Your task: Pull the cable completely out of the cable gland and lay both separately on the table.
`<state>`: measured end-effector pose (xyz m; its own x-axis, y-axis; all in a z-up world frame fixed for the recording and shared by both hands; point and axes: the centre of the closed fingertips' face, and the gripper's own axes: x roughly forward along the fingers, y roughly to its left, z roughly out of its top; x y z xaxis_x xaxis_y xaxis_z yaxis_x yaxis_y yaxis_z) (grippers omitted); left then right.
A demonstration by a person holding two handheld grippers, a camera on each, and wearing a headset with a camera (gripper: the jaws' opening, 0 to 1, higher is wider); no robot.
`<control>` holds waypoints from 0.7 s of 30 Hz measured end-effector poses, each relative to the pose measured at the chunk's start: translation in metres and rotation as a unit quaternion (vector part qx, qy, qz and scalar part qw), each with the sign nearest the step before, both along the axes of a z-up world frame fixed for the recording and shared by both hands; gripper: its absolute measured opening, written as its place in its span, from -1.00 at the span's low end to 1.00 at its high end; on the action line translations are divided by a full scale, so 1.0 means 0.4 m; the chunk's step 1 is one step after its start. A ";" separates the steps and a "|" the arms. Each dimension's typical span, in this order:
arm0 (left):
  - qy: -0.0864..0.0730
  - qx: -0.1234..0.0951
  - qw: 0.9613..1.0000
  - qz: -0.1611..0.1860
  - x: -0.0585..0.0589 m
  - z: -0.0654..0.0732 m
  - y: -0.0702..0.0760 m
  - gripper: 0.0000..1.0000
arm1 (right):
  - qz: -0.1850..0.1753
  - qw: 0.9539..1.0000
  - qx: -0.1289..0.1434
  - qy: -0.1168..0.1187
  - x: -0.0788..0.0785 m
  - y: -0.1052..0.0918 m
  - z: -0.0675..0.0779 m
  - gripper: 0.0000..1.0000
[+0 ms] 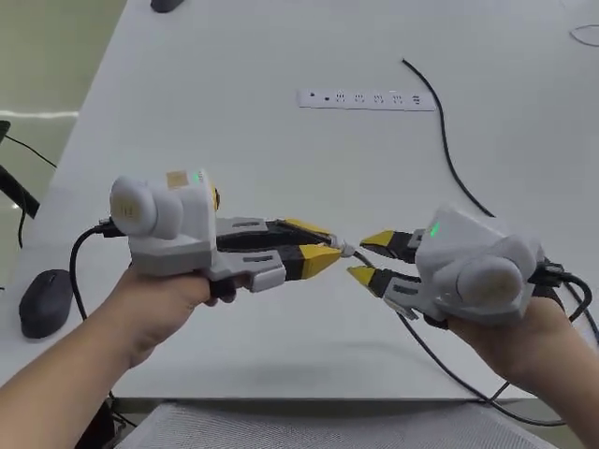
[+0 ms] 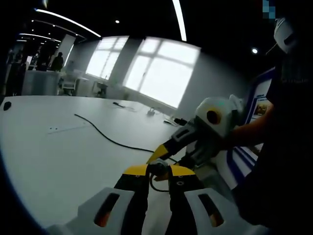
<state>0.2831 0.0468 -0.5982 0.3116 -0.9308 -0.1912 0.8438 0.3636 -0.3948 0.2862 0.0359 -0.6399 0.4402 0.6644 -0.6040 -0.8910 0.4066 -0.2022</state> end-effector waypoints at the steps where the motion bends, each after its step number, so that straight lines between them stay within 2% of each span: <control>1: -0.001 0.002 1.000 0.001 -0.001 -0.001 -0.001 -0.70 | 0.003 1.000 0.006 0.000 -0.001 0.004 0.004 -0.80; 3: 0.000 0.001 1.000 0.004 -0.002 0.001 -0.002 -0.70 | 0.010 1.000 0.011 -0.003 -0.004 0.009 0.010 -0.87; 6: 0.002 -0.001 1.000 0.006 -0.003 0.001 -0.006 -0.70 | 0.016 1.000 0.003 -0.006 -0.002 0.003 0.002 -0.99; 15: 0.004 -0.001 1.000 0.018 0.010 -0.002 -0.031 -0.70 | 0.017 1.000 0.011 0.007 0.010 -0.026 -0.001 -1.00; 18: 0.005 -0.004 1.000 0.023 0.017 -0.002 -0.039 -0.70 | 0.009 1.000 0.007 0.018 0.019 -0.045 -0.015 -1.00; 20: 0.005 -0.009 0.999 0.032 0.024 0.006 -0.042 -0.70 | -0.004 0.999 0.015 0.035 0.028 -0.060 -0.023 -1.00; 21: 0.007 -0.012 0.999 0.035 0.027 0.007 -0.042 -0.70 | -0.018 0.998 0.027 0.055 0.032 -0.068 -0.027 -1.00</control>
<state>0.2937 0.0299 -0.5953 0.3738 -0.9109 -0.1748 0.8108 0.4124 -0.4153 0.2988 0.0086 -0.6507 0.3973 0.6823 -0.6137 -0.8910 0.4468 -0.0801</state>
